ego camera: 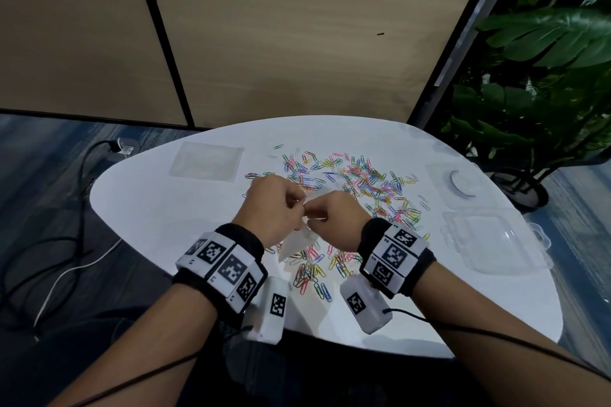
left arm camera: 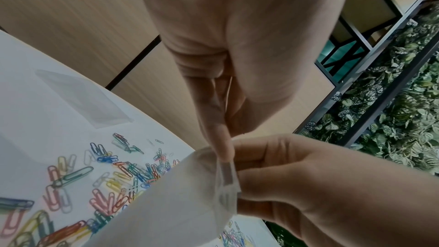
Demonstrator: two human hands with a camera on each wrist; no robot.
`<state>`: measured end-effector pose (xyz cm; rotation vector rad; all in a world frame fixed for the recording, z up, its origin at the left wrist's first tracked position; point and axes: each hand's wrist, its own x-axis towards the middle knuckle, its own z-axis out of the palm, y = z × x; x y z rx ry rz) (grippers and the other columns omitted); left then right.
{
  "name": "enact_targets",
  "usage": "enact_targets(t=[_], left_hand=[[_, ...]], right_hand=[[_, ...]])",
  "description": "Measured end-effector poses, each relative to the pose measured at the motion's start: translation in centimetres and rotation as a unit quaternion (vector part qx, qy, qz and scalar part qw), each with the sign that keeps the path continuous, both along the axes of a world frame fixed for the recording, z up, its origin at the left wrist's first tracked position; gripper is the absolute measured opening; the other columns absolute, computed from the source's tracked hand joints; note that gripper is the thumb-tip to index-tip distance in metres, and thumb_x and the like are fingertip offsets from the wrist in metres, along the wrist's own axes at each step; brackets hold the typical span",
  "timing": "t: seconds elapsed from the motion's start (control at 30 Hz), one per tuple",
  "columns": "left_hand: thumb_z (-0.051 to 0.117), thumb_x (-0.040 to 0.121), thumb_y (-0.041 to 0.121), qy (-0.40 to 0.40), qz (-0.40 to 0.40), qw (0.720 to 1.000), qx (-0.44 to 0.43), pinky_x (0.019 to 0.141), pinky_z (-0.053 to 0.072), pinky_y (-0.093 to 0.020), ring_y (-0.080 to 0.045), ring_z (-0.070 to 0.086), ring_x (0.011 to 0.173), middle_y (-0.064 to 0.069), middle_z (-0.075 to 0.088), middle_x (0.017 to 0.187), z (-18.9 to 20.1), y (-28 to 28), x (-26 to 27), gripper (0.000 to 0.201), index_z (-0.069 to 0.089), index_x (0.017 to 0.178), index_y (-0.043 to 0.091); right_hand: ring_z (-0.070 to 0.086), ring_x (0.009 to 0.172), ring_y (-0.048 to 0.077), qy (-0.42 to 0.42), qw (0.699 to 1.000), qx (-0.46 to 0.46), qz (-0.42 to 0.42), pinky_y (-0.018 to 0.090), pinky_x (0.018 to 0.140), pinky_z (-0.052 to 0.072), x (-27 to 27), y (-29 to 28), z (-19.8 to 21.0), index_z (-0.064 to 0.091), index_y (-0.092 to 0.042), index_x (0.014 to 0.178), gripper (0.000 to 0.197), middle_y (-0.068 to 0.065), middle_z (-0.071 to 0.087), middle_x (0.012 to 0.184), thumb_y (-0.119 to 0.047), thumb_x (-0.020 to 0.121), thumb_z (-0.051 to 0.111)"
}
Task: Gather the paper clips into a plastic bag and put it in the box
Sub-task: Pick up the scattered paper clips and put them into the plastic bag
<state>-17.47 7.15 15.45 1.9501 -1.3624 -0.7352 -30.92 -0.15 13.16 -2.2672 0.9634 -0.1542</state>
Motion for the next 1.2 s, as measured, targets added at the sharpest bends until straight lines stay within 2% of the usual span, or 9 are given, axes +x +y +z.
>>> enact_targets(t=[0.1,0.2,0.27,0.33,0.43,0.5,0.73,0.9,1.2], left_hand=[[0.063,0.090,0.004,0.007,0.025,1.000,-0.008,0.079,0.064,-0.030,-0.018,0.078,0.066,-0.012,0.079,0.075,0.3,0.1,0.4,0.020,0.082,0.096,0.007],[0.063,0.091,0.003,0.008,0.052,0.999,-0.008,0.080,0.065,-0.034,-0.020,0.078,0.065,-0.012,0.079,0.077,0.4,0.0,1.3,0.018,0.081,0.094,0.007],[0.065,0.090,0.004,0.007,0.062,0.998,-0.005,0.079,0.066,-0.036,-0.021,0.078,0.066,-0.011,0.078,0.078,0.3,0.0,2.0,0.017,0.081,0.092,0.006],[0.065,0.090,0.004,0.005,0.066,0.998,0.000,0.076,0.066,-0.036,-0.022,0.078,0.067,-0.012,0.078,0.079,0.2,0.1,2.6,0.017,0.081,0.094,0.005],[0.064,0.091,0.004,0.004,0.067,0.998,0.004,0.076,0.066,-0.035,-0.023,0.079,0.066,-0.013,0.078,0.081,0.3,0.2,3.1,0.017,0.080,0.096,0.003],[0.064,0.091,0.004,0.003,0.069,0.998,0.005,0.080,0.065,-0.035,-0.025,0.078,0.067,-0.015,0.078,0.082,0.4,0.4,3.3,0.017,0.080,0.096,0.003],[0.063,0.092,0.004,-0.005,0.064,0.998,0.018,0.085,0.064,-0.037,-0.024,0.077,0.072,-0.014,0.079,0.084,0.7,0.4,3.1,0.018,0.080,0.099,0.004],[0.064,0.092,0.003,-0.009,0.051,0.998,0.027,0.082,0.065,-0.041,-0.028,0.078,0.073,-0.014,0.077,0.091,0.6,0.4,3.3,0.019,0.079,0.103,0.003],[0.063,0.093,0.006,-0.030,0.036,0.998,0.036,0.084,0.065,-0.036,-0.024,0.079,0.068,-0.011,0.076,0.090,0.4,0.3,3.3,0.023,0.077,0.111,0.003]], right_hand=[[0.062,0.069,-0.003,-0.091,0.993,0.071,-0.012,0.011,0.068,0.048,-1.0,-0.7,0.6,0.075,-0.022,0.104,0.029,-0.016,0.071,0.085,-0.004,0.089,0.058],[0.071,0.085,0.020,-0.204,0.954,0.171,-0.140,0.038,0.079,0.061,-3.5,-2.2,0.4,0.075,-0.016,0.094,0.016,0.002,0.075,0.092,-0.005,0.087,0.067],[0.071,0.086,0.027,-0.082,0.967,0.153,-0.188,0.042,0.072,0.062,-5.6,-3.2,-1.2,0.070,-0.015,0.107,0.027,0.005,0.072,0.098,-0.013,0.081,0.077],[0.068,0.096,0.028,0.157,0.957,0.144,-0.195,0.039,0.072,0.062,-7.6,-3.3,-4.2,0.051,-0.015,0.134,0.074,0.010,0.060,0.125,-0.025,0.070,0.086],[0.044,0.133,0.037,0.413,0.885,0.113,-0.180,0.047,0.100,0.049,-9.6,-1.6,-8.6,0.013,-0.019,0.153,0.118,0.018,0.021,0.155,-0.043,0.064,0.087],[0.038,0.136,0.039,0.444,0.871,0.074,-0.196,0.045,0.105,0.044,-10.0,-0.4,-10.4,0.014,-0.018,0.151,0.114,0.019,0.018,0.152,-0.046,0.066,0.084],[0.048,0.124,0.031,0.265,0.945,0.026,-0.190,0.034,0.104,0.045,-7.0,0.9,-12.5,0.035,-0.013,0.142,0.077,0.015,0.031,0.142,-0.026,0.078,0.077],[0.036,0.137,0.031,0.246,0.962,-0.067,-0.099,0.036,0.113,0.036,-5.2,0.3,-13.5,0.026,-0.021,0.150,0.073,0.014,0.019,0.153,-0.019,0.089,0.066],[0.061,0.089,0.022,0.255,0.953,-0.155,-0.050,0.028,0.079,0.054,-5.1,-1.5,-13.7,0.070,-0.008,0.098,0.016,0.008,0.062,0.100,-0.001,0.089,0.058]])
